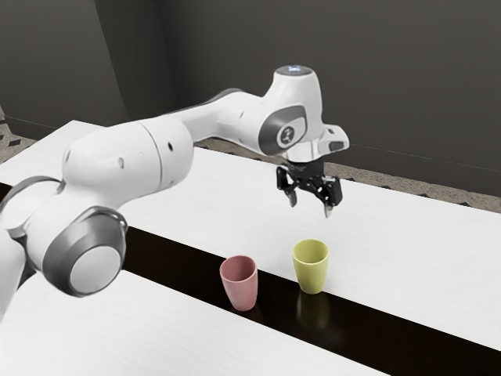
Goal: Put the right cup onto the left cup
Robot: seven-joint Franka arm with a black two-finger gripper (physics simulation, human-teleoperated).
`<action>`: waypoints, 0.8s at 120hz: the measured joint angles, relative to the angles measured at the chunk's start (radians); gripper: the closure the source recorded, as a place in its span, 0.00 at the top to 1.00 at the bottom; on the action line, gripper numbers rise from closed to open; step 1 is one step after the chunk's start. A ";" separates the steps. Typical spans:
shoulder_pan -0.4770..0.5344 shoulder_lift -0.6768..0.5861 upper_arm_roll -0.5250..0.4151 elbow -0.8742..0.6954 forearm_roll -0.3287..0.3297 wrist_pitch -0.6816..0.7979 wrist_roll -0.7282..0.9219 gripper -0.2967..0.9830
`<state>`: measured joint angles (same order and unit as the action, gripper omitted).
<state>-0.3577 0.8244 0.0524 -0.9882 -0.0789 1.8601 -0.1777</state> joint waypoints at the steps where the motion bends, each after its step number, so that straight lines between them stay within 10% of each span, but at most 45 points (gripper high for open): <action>1: -0.002 0.000 -0.002 0.000 0.000 0.001 -0.002 0.75; 96: -0.032 0.020 -0.069 -0.015 0.004 0.031 -0.146 0.73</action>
<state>-0.3899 0.8446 -0.0168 -1.0037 -0.0749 1.8910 -0.3241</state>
